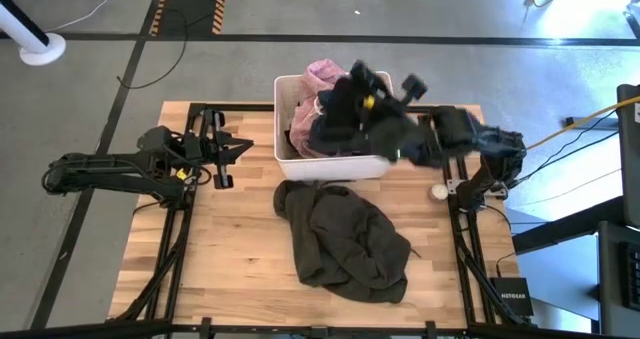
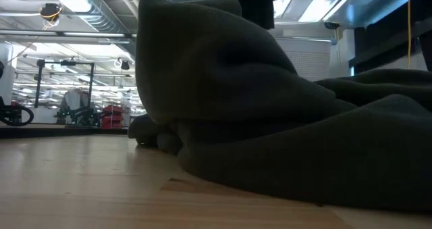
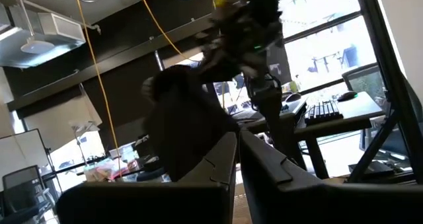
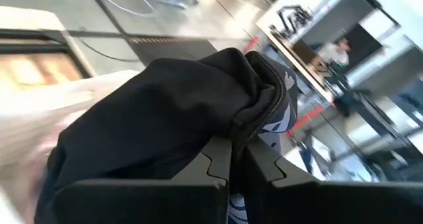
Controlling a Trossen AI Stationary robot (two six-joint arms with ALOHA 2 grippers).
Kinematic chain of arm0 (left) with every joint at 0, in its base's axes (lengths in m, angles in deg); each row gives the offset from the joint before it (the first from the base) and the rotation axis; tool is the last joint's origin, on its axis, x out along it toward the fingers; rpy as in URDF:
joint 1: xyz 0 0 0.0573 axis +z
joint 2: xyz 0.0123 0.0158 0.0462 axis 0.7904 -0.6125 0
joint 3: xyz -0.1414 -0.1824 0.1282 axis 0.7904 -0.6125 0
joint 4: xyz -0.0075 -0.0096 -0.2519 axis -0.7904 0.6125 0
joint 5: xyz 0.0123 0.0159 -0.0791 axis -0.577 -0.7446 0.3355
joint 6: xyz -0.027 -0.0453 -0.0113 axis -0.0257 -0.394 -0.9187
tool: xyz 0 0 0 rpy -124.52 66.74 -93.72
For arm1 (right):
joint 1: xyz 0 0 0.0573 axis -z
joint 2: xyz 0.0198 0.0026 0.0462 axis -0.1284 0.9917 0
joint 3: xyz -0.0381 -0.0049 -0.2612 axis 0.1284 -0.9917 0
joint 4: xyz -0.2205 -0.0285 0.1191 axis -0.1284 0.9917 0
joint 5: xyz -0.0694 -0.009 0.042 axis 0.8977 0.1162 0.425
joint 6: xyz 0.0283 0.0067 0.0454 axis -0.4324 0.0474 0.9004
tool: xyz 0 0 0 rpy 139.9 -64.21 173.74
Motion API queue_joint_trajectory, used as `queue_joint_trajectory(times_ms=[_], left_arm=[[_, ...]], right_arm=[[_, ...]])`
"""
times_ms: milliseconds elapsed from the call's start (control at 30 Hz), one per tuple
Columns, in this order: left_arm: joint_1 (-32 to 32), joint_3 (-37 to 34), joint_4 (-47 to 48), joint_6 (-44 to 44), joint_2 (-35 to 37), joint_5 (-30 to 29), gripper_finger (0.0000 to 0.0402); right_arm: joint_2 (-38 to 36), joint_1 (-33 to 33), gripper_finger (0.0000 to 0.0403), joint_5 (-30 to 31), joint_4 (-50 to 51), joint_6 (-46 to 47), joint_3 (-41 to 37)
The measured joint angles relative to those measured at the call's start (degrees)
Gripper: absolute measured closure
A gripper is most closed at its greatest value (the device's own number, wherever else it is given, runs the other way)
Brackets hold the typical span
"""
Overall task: Sort clothes
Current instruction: Put the black underwear into the white laundry bin
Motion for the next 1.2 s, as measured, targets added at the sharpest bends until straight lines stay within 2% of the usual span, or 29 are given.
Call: queue_joint_trajectory(times_ms=[100,267,433,600,733,867,1000,1133,1200], left_arm=[[0.01,0.00,0.00,0.00,0.00,0.00,0.0386],[0.01,0.00,-0.02,0.00,0.01,0.00,0.0386],[0.00,0.00,0.15,0.00,0.00,0.00,0.0386],[0.01,0.00,0.41,0.00,0.00,0.00,0.0386],[0.01,0.00,0.81,0.00,0.01,0.00,0.0386],[0.01,0.00,0.85,0.00,0.00,0.00,0.0386],[0.01,0.00,0.85,0.46,0.00,0.00,0.0386],[0.00,0.00,0.85,0.20,0.00,0.00,0.0386],[-0.02,0.00,0.90,0.13,0.00,0.00,0.0386]], right_arm=[[0.00,5.63,0.0382,-3.23,-0.56,-0.87,0.37],[0.07,15.83,0.0382,-14.07,-0.95,0.70,-2.72],[0.28,24.69,0.0381,-26.48,-0.97,5.62,-12.39],[0.35,30.47,0.0381,-37.40,-4.96,6.27,-26.86],[0.35,32.80,0.0371,-38.98,-10.56,8.50,-37.62],[0.35,33.66,0.0336,-39.01,-9.45,10.30,-42.57],[-0.07,33.64,0.0285,-38.94,-5.03,11.79,-41.33],[-2.05,33.40,0.0233,-39.06,-3.36,11.78,-35.42],[-3.30,32.81,0.0211,-41.11,-2.85,11.79,-31.92]])
